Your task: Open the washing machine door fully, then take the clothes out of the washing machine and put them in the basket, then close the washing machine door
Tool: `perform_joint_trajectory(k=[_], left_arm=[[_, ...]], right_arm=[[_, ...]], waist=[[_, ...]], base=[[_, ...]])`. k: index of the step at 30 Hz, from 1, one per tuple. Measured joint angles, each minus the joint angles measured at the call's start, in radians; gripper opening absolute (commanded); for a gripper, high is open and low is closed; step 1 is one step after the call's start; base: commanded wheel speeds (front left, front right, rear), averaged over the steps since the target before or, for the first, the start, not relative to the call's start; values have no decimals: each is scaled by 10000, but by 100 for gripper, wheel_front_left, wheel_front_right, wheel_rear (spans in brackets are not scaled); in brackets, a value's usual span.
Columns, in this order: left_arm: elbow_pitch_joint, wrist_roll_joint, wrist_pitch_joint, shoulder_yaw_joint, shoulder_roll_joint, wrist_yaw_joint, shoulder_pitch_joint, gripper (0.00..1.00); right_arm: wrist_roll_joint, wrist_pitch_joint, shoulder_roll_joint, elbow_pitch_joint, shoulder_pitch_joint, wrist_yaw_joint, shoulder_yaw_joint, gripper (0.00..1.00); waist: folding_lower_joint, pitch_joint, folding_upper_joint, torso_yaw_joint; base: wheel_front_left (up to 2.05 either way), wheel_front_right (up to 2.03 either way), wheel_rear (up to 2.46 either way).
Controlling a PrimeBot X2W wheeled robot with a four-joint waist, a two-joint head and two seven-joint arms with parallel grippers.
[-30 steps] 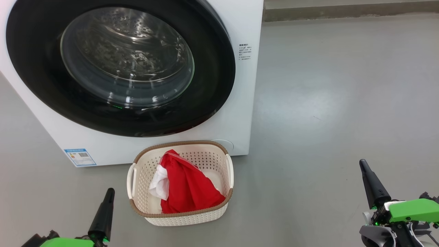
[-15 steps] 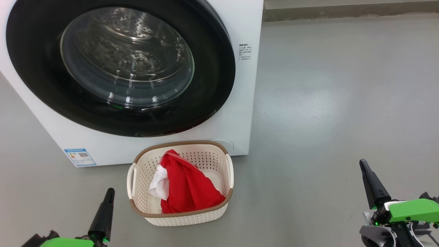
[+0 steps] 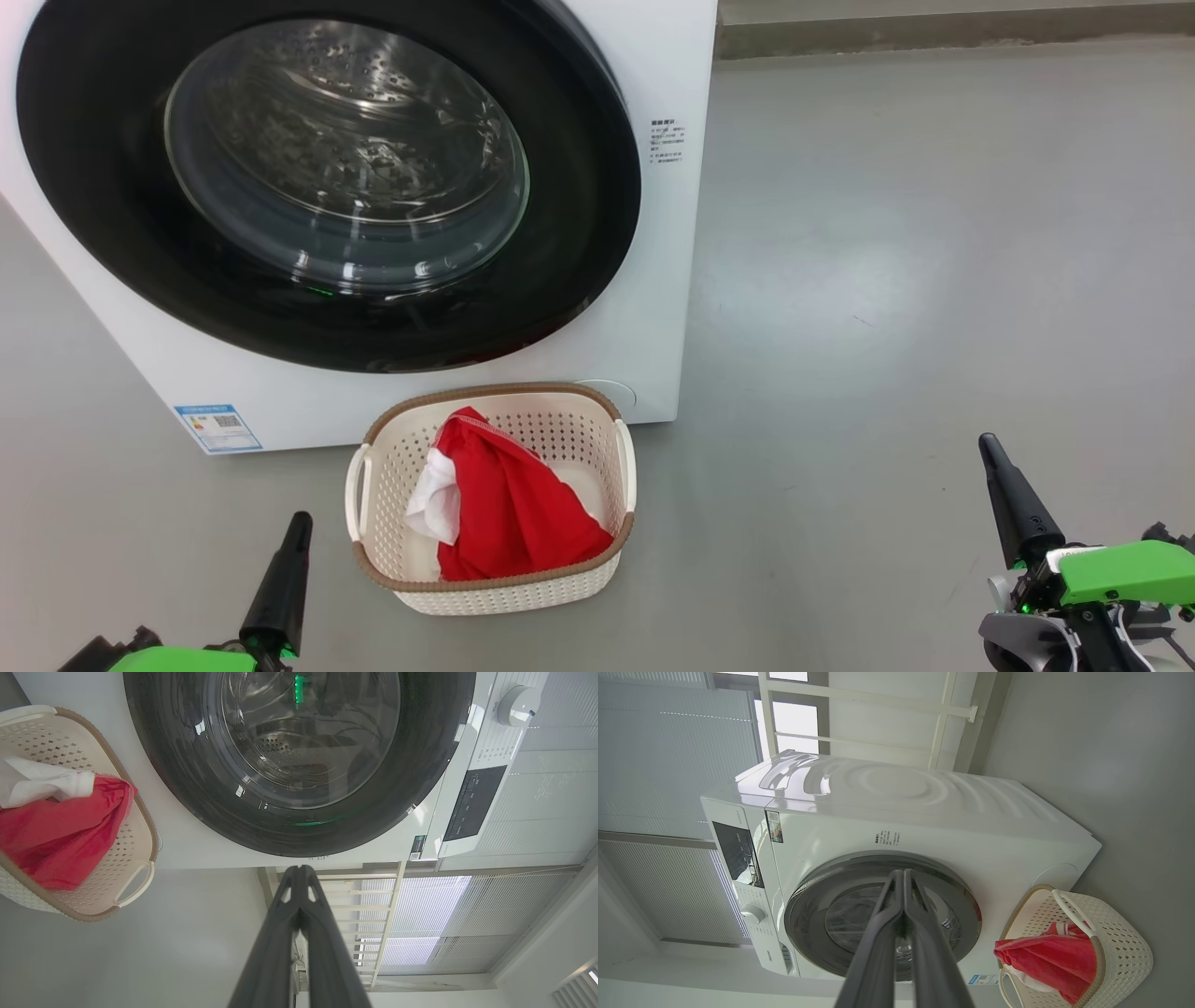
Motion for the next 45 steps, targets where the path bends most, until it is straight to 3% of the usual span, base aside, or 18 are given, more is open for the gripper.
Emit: perform_joint_trajectory(k=[45], left_arm=[[0, 0, 0, 0, 0, 0, 0, 0]], right_arm=[[0, 2, 0, 0, 0, 0, -17, 0]], waist=[[0, 0, 0, 0]], base=[[0, 0, 0]])
